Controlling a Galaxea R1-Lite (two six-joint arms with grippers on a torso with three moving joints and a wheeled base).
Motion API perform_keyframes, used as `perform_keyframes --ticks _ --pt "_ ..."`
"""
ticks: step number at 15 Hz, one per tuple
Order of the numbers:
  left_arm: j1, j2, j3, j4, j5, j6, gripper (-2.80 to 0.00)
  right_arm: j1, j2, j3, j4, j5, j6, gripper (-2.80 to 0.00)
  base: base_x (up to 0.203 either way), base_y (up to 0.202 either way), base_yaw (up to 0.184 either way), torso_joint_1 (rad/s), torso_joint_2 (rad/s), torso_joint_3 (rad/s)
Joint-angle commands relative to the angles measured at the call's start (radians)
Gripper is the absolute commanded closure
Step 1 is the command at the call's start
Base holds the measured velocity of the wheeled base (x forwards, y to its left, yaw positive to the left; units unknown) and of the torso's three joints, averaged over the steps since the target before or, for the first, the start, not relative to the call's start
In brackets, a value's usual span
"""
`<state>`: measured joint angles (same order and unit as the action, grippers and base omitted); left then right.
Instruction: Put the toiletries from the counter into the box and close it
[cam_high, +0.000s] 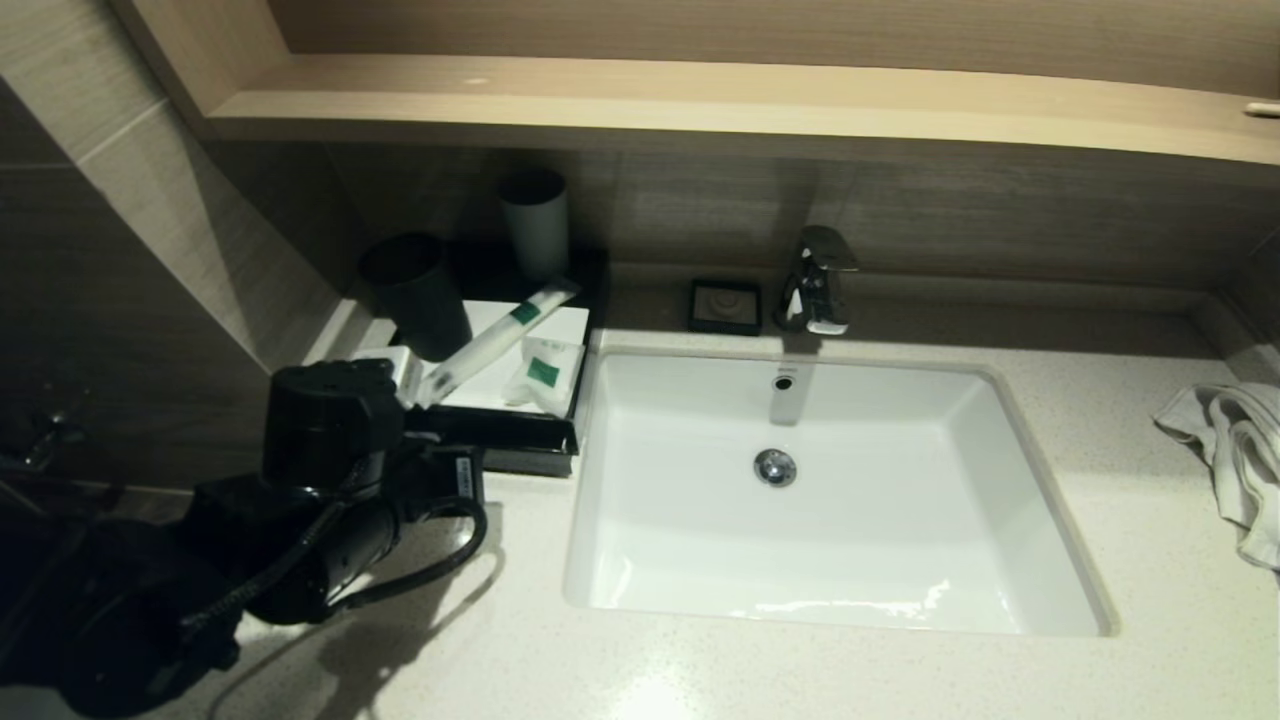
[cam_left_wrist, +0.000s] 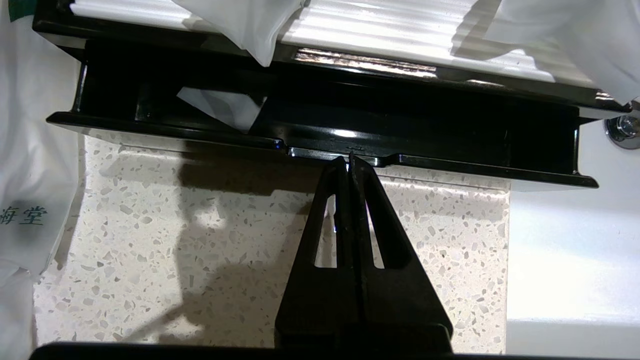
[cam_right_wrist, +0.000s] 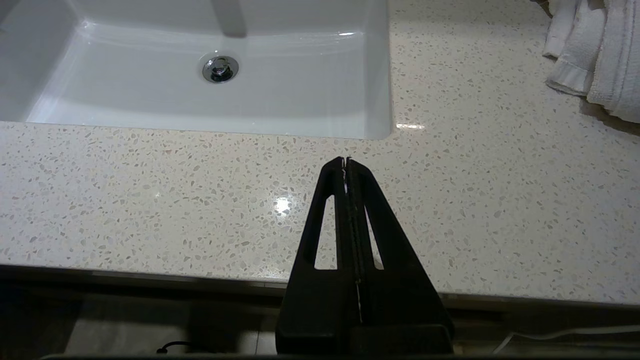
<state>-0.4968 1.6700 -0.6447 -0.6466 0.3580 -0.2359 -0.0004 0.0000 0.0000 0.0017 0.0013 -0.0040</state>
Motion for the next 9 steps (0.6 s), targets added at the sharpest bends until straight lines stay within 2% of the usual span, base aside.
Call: perform_keyframes --ticks 1,9 --pt "0.003 0.013 -0.001 -0.004 0.002 -0.003 0.0 0.0 0.0 0.0 0.0 0.0 -0.001 0.0 0.0 0.0 0.0 0.0 0.0 0.0" --pt "0.006 0.033 -0.021 -0.011 0.006 -0.005 0.0 0.0 0.0 0.0 0.0 0.0 -0.001 0.0 0.0 0.0 0.0 0.0 0.0 0.0"
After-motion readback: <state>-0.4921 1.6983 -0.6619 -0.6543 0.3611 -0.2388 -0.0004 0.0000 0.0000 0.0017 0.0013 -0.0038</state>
